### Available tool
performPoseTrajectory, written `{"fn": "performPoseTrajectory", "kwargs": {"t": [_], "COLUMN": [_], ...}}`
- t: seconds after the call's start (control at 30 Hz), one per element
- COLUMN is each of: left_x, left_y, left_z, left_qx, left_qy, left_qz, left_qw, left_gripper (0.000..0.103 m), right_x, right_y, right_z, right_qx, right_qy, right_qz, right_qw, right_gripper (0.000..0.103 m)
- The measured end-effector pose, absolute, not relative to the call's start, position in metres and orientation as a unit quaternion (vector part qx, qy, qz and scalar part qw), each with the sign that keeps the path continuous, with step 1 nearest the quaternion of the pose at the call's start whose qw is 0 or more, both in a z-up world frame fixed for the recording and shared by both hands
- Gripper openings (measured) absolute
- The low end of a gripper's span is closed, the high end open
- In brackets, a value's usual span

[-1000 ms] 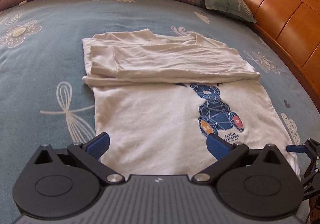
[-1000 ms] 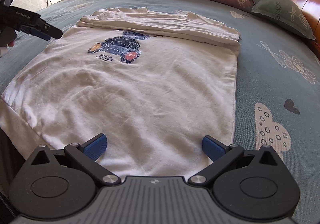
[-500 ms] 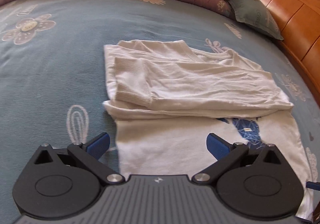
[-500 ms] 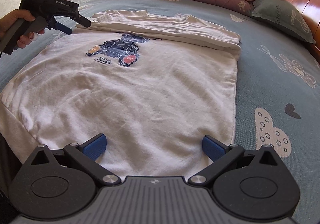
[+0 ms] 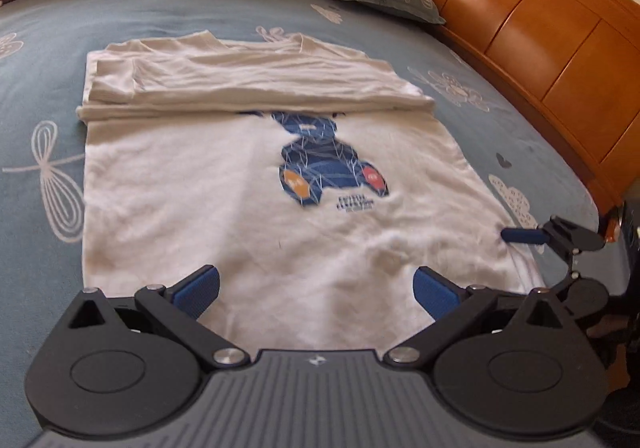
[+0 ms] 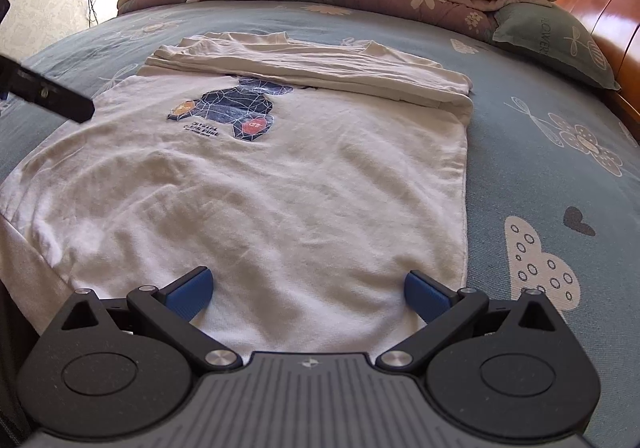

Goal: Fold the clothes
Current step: 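Move both grippers to the two corners of the white shirt hem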

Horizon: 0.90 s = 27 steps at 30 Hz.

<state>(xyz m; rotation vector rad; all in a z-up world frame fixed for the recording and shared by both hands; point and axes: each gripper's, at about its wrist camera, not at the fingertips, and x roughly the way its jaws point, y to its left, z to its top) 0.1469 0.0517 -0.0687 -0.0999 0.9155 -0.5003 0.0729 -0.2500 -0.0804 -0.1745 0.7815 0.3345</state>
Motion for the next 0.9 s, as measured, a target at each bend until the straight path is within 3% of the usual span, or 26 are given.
{"fn": "performPoseTrajectory", "kwargs": {"t": [0.33,0.73,0.9], "left_x": [0.103,0.092,0.088], "left_y": [0.028,0.036,0.027], "left_z": [-0.088,-0.077,-0.062], "left_qx": [0.122,0.128,0.132], "left_qy": [0.389,0.419,0.389], "left_qz": [-0.231,-0.190,-0.207], "left_qw": [0.884,0.878,0.888], "left_gripper": [0.102,0.102,0.102], "right_x": [0.070,0.067,0.067], "right_y": [-0.252,-0.259,-0.260], "right_z": [-0.082,-0.080,-0.079], "right_qx": [-0.082,-0.083,-0.083], "right_qy": [0.373,0.388,0.395], "right_qz": [0.165,0.161,0.158], "right_qw": [0.909,0.904,0.901], "right_gripper": [0.103,0.103,0.103]}}
